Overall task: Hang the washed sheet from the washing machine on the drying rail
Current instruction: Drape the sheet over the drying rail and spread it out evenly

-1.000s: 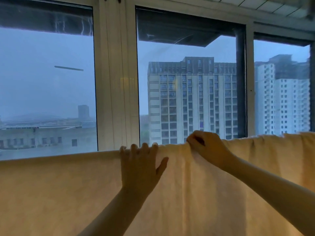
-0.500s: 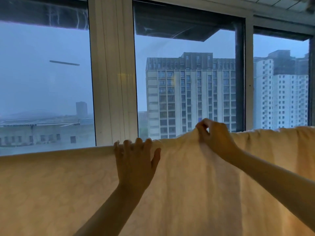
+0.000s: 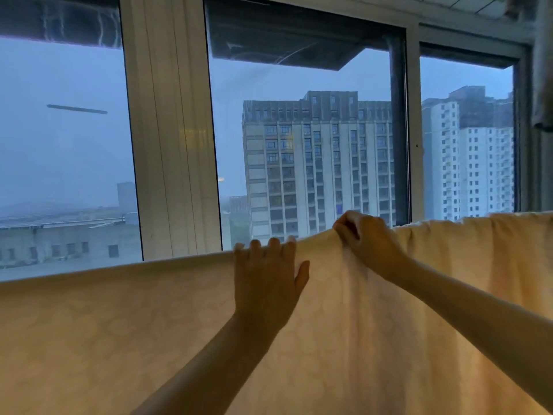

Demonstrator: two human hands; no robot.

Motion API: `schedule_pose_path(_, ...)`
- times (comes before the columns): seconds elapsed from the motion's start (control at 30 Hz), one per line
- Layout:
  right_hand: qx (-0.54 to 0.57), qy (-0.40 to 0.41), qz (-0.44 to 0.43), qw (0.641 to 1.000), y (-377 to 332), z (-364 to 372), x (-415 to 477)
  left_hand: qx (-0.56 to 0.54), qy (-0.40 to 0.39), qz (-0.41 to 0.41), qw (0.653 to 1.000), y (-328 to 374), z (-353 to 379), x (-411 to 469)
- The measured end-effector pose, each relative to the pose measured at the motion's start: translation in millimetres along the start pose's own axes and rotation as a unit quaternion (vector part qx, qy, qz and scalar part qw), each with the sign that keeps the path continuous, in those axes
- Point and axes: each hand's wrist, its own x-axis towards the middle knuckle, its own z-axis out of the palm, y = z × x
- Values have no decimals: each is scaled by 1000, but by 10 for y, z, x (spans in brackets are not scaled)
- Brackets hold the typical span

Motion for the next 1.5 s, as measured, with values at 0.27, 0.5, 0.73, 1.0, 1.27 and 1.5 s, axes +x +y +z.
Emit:
schedule_pose_path(0.27,23,-28,-41,999,101,-74,24,40,-14,-2,999,427,132,169)
schedule_pose_path(0.5,58,-61,-91,992,343,-279,22,49,3,-12,999,577,171,199)
schedule_pose_path(0.73,45,-78,-123,988,677,-395,-32,64,3,-28,998,512,124,173)
schedule_pose_path(1.0,68,-46,-124,989,636,-299,28,75,-5,-47,996,548,95,143)
schedule_pose_path(1.27,108,-7,-25,994,1015,-648,193,64,-40,-55,996,625,80,175)
schedule_pose_path(1.5,70,-27,-56,996,1122,-647,172,32,-30,-17,999,977,153,363)
